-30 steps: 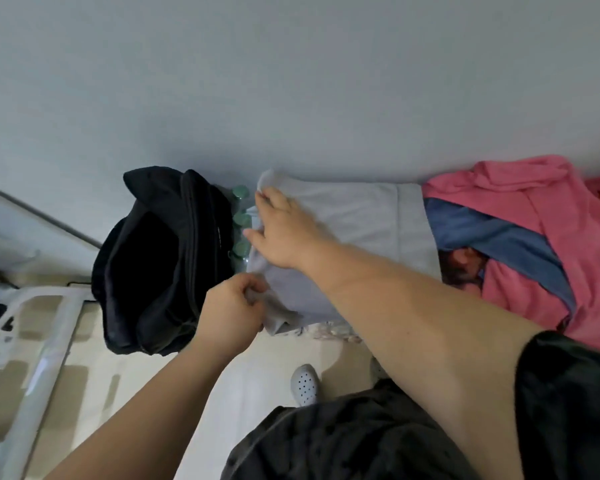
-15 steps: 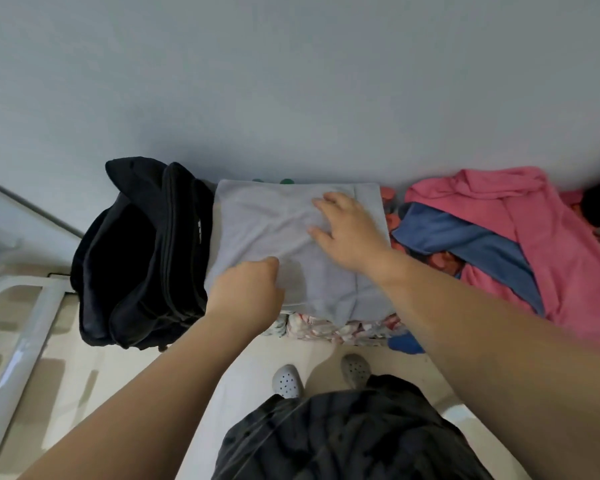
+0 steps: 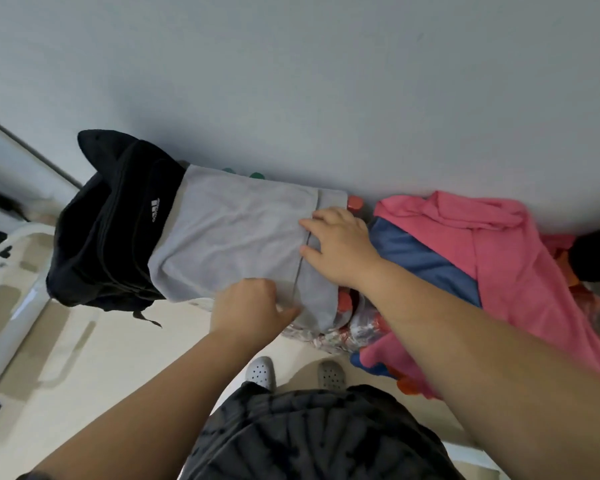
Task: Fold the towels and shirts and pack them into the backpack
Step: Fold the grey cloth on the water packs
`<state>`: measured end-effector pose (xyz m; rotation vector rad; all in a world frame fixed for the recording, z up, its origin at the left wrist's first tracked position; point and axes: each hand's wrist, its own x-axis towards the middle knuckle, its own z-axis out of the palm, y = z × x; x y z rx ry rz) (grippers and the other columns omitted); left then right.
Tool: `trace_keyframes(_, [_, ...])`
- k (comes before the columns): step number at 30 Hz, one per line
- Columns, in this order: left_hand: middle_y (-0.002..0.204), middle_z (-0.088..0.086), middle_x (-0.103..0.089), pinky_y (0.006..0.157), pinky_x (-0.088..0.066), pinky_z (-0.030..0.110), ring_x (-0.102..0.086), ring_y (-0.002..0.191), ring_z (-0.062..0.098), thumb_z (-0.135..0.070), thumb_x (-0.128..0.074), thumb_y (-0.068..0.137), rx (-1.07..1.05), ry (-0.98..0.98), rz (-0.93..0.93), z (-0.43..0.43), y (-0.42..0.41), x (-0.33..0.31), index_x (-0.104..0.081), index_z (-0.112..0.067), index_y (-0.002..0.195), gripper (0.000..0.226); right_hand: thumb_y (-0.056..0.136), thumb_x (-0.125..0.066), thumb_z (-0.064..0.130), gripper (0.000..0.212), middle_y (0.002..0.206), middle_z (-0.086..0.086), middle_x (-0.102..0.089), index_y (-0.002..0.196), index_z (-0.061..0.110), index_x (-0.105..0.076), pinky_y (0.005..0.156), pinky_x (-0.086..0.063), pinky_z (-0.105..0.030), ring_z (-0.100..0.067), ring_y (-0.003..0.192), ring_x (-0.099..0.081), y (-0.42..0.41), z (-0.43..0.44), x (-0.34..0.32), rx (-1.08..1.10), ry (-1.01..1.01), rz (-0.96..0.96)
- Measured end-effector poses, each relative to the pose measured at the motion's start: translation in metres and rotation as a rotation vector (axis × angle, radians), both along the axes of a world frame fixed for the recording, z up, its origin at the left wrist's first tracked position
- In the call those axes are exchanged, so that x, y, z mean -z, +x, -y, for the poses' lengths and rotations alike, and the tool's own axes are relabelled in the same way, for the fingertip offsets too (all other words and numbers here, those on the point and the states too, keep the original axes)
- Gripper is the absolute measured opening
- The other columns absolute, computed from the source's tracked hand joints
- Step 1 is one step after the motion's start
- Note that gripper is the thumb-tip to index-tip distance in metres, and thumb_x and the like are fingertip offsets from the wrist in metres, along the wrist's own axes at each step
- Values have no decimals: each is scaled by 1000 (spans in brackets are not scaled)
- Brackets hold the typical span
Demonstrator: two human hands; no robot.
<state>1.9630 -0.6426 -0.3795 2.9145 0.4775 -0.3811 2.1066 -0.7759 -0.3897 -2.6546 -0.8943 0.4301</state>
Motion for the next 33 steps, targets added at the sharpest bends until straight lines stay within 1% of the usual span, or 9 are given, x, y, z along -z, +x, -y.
trace_keyframes(3, [58, -6, -44, 55, -34, 29, -49, 63, 22, -67, -57, 82, -86, 5, -9, 12, -4, 5, -49, -25, 61, 47, 93, -51, 56, 60, 149, -6, -38, 147, 31, -42, 112, -26, -45, -29, 140, -27, 8, -4, 2, 46, -54, 27])
trace_keyframes(6, [63, -5, -52, 57, -36, 29, -51, 65, 23, -59, -61, 84, -176, -35, -9, 22, -4, 9, -53, -22, 66, 41, 93, -52, 56, 61, 151, -4, -36, 148, 33, -42, 113, -26, -48, -29, 141, -25, 15, -4, 3, 26, -46, -15])
trace_keyframes(11, [67, -5, -47, 59, -35, 29, -48, 67, 25, -32, -57, 86, -248, -7, -9, 27, -4, 14, -49, -22, 68, 22, 96, -50, 52, 63, 156, 1, -32, 151, 24, -38, 114, -26, -47, -27, 144, -23, 20, -4, 4, -40, -27, -19])
trace_keyframes(18, [72, -3, -57, 56, -34, 30, -50, 66, 24, -31, -60, 79, -247, -51, 50, 23, -12, 4, -60, -17, 75, 15, 97, -49, 51, 65, 159, 4, -28, 154, 24, -33, 114, -25, -47, -25, 146, -22, 24, 2, 7, -66, 14, -61])
trace_keyframes(20, [66, -4, -56, 53, -32, 29, -53, 64, 23, -28, -63, 74, -277, -116, 98, 17, -16, -12, -55, -19, 66, 15, 98, -53, 46, 61, 157, 3, -34, 152, 23, -39, 115, -28, -47, -26, 144, -28, 28, 0, 0, -47, 138, -90])
trace_keyframes(23, [52, -2, -54, 47, -38, 27, -55, 54, 18, -19, -66, 68, -342, -283, 153, 8, -19, -48, -49, -18, 57, 21, 98, -59, 28, 48, 145, -2, -49, 143, 12, -53, 113, -36, -38, -20, 132, -47, 35, -2, -20, 16, 517, -187])
trace_keyframes(27, [52, 7, -62, 41, -36, 22, -43, 40, 9, -15, -65, 67, -280, -463, 28, 7, -12, -91, -52, -12, 59, 15, 95, -59, 26, 36, 127, 3, -60, 128, 12, -66, 104, -49, -35, -11, 111, -61, 46, 6, -38, 148, 796, -293])
trace_keyframes(29, [55, 5, -64, 44, -36, 20, -43, 43, 7, -16, -67, 68, -219, -488, 12, 18, -3, -90, -56, -13, 60, 14, 94, -59, 29, 38, 128, 1, -61, 127, 13, -66, 104, -49, -40, -14, 114, -62, 50, 16, -32, 181, 762, -316])
trace_keyframes(33, [60, -3, -58, 53, -39, 25, -55, 61, 17, -20, -69, 70, -139, -437, -73, 46, 17, -42, -54, -19, 60, 18, 96, -62, 22, 45, 139, -3, -53, 139, 10, -57, 113, -39, -36, -18, 125, -53, 51, 36, 0, 167, 370, -368])
